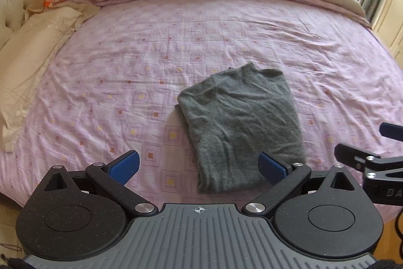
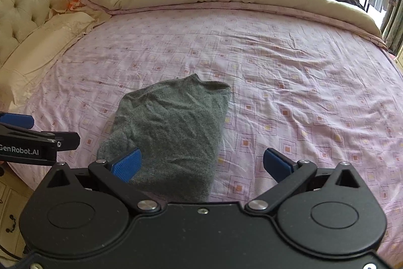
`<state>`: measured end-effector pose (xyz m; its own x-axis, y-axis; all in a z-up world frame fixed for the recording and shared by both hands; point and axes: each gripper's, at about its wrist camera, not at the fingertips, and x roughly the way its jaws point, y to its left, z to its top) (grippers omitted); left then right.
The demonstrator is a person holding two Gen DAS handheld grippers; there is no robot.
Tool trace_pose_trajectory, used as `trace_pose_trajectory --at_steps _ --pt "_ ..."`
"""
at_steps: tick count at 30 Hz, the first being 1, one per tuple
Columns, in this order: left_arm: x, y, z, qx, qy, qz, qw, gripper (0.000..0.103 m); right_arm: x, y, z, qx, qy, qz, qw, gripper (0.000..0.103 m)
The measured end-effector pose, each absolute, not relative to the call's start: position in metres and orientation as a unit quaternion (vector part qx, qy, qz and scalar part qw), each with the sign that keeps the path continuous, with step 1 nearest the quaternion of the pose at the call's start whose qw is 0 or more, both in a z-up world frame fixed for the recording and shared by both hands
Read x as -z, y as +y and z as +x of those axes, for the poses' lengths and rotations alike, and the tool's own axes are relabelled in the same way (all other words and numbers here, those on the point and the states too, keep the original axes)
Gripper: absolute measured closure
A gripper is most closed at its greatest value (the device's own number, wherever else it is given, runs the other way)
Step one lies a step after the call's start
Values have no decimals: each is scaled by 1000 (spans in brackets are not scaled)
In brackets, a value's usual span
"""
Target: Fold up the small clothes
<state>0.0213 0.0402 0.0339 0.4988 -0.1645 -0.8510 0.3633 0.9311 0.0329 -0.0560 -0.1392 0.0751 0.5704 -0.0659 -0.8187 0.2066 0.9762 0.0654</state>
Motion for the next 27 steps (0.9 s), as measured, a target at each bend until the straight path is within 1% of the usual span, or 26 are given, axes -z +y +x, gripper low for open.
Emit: trace_pose_trajectory --at_steps 12,27 --pt "-29 42 15 119 486 95 860 2 -74 -150 -62 91 473 87 872 1" --pt "-23 43 15 118 522 85 840 2 -70 -155 -62 79 482 114 865 1"
